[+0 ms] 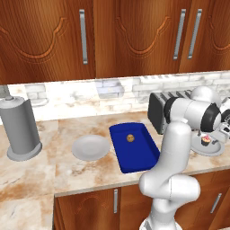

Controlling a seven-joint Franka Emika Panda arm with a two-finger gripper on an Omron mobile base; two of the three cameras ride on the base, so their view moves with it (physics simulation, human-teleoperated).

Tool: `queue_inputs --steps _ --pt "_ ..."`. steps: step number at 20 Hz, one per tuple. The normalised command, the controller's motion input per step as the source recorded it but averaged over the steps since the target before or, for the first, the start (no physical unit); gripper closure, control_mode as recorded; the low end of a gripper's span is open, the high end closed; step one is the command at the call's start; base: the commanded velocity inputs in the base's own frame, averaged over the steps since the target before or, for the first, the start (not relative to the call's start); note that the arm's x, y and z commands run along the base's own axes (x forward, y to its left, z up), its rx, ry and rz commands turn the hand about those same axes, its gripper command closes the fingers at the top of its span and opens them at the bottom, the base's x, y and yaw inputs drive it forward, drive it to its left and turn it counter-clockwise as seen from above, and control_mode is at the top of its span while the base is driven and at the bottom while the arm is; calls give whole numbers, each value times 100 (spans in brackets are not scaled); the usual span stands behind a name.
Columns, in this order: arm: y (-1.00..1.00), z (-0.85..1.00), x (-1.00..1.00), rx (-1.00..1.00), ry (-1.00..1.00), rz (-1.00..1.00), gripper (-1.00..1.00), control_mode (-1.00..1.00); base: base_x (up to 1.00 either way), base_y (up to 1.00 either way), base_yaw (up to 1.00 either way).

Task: Move the dessert items from the plates to the tray.

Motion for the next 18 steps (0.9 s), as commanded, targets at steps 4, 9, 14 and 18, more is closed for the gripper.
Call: queue_inputs --steps 4,9,14,18 --pt "0 0 0 0 0 0 100 -100 0 0 0" --pt "0 0 0 0 0 0 100 -100 0 0 0" --pt "0 12 -1 0 -2 0 100 -100 0 0 0" --pt "6 93 -17 6 -13 0 100 -100 0 0 0"
